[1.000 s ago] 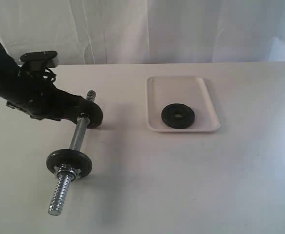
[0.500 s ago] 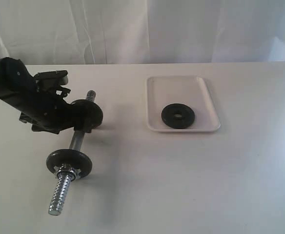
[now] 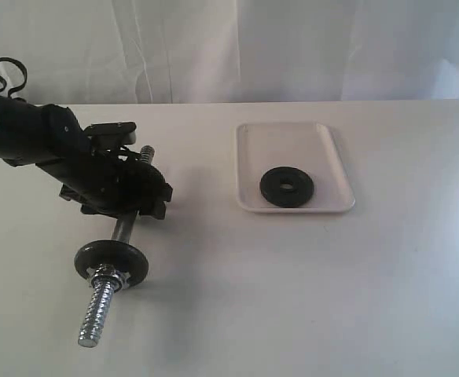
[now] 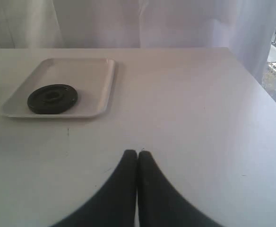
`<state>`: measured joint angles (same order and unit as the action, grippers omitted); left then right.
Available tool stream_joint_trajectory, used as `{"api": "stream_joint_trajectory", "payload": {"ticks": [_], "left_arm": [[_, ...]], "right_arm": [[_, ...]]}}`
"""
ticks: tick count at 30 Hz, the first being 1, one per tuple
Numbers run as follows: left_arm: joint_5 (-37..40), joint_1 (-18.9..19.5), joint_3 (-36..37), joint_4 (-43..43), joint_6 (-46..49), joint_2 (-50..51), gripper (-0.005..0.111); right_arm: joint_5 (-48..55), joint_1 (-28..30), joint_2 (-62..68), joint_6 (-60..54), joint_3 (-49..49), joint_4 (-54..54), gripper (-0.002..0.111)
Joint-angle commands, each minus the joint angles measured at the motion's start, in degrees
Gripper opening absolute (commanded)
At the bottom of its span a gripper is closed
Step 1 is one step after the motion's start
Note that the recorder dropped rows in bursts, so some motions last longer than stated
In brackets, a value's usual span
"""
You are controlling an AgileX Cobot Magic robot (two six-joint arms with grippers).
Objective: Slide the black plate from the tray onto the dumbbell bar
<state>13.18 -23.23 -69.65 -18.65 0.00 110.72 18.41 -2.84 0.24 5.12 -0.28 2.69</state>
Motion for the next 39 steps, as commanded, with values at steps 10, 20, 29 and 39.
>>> {"api": "stream_joint_trajectory", "payload": {"ticks": [10,20,29,39], "left_arm": [[7.7,-0.2,-0.1,2.7,3.6,-0.7,0.0],[16.1,-0.2,-0.1,2.7,12.3,-5.1,0.0],[22.2,-0.2,-0.1,-0.1,20.3,-7.1,0.0],[27.6,-0.3,-0.1,-6.7,27.9,-9.3,0.0]], "right_arm": [[-0.9,0.0,-0.2,-0.1,0.3,0.3,0.0],[-0.9,0.0,-0.2,-0.1,0.3,0.3,0.0],[-1.0,0.0,-0.2,-0.1,0.3,0.3,0.0],[-0.6,0.0,-0.2,-0.1,0.3,0.3,0.0]]}}
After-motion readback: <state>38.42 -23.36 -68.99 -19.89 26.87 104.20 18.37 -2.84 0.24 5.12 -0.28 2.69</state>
